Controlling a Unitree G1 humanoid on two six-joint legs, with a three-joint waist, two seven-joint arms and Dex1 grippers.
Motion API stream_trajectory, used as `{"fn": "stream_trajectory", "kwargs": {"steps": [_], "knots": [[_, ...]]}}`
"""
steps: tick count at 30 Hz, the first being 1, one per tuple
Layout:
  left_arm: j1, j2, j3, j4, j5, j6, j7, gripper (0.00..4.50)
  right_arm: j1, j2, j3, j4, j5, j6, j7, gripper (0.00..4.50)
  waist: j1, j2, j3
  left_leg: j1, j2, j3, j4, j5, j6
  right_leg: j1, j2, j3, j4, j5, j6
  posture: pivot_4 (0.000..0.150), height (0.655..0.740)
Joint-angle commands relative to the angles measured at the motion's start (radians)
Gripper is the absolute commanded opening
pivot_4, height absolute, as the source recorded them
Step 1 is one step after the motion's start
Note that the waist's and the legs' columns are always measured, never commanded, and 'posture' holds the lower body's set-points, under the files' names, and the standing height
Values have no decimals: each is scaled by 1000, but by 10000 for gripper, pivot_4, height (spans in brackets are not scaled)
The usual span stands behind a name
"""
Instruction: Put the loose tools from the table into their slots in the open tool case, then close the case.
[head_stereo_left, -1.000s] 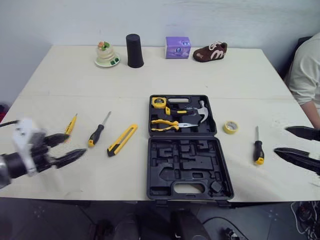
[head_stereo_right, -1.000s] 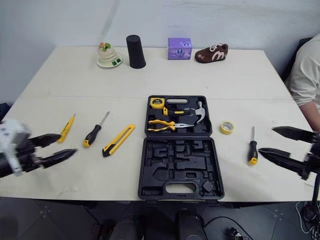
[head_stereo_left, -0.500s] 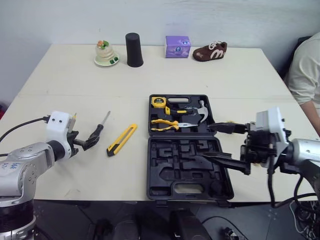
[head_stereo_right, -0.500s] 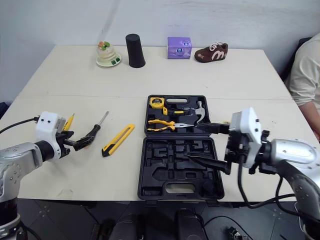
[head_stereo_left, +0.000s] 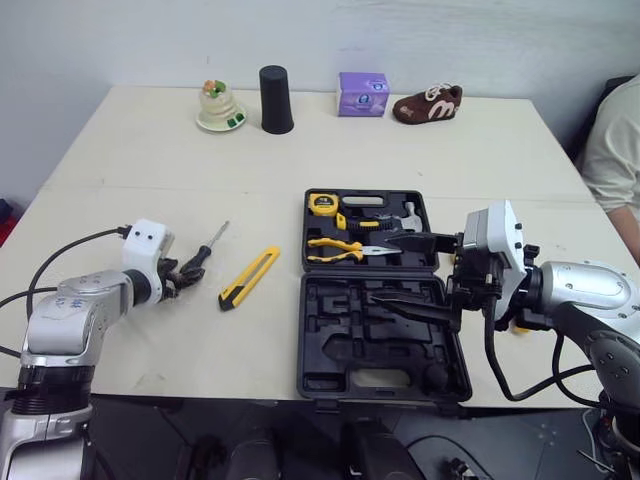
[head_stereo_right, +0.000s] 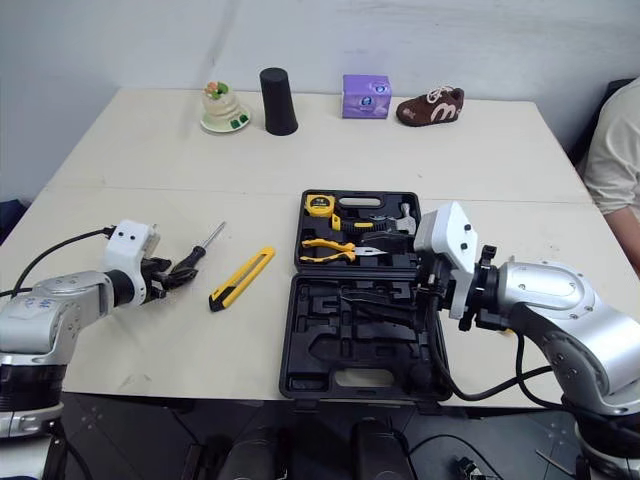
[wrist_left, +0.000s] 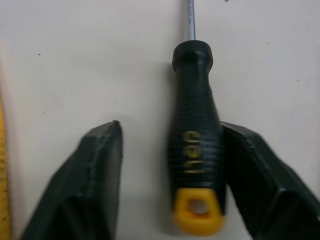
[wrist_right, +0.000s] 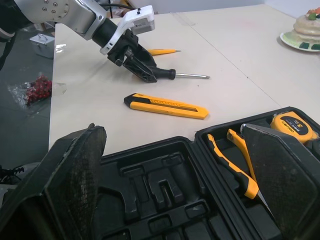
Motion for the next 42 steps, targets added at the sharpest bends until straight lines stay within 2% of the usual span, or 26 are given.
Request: {"fn": "stream_trajectory", "kwargs": {"steps": [1,2,5,11,15,20,27,34,42], "knots": [[0,5,-5,14,4,-14,-34,14552,-14,-12,-17,-14,-1,-12,-1,45000,0,0,0,0,0,0,0,0,0,0,0,0,0,0,0,1500,7296],[-5,8,0,16,3,-15,-39,11147,-13,-13,-19,-16,-2,-13,-2,45000,0,0,0,0,0,0,0,0,0,0,0,0,0,0,0,1500,7296],[-27,66,-5,0,-5,-53,-121,11042,-1,-21,-34,-26,4,-9,-1,45000,0,0,0,0,0,0,0,0,0,0,0,0,0,0,0,1500,7296],[-127,232,-114,-120,-52,-173,-446,11042,117,-96,-145,-42,24,5,27,45000,6,-1,1,-5,0,-2,0,0,0,-3,-1,-3,-2,0,0,1500,7296],[-242,252,-248,-176,-45,-201,-586,11042,257,-161,-260,-58,30,16,78,45000,5,0,1,-7,-2,0,0,-1,2,-3,-2,-1,-5,0,0,1500,7296],[-431,153,-496,-174,54,-204,-664,11042,389,-170,-375,-73,30,39,70,45000,5,0,1,-13,-4,-1,3,0,2,-7,3,-1,-5,1,2,1500,7296],[-566,-7,-663,-78,177,-243,-677,11042,503,-130,-436,-134,38,47,16,45000,2,0,1,-15,-1,4,5,4,-1,-15,17,11,1,2,4,1500,7296],[-623,-122,-741,16,264,-245,-681,11042,588,-95,-501,-178,48,52,-27,45000,3,0,1,-15,-1,6,5,5,-2,-16,17,13,2,2,5,1500,7296],[-632,-185,-761,70,331,-253,-675,11042,626,-75,-511,-195,42,42,-55,45000,3,0,1,-14,-1,6,6,5,-2,-16,17,14,3,2,5,1500,7296]]}}
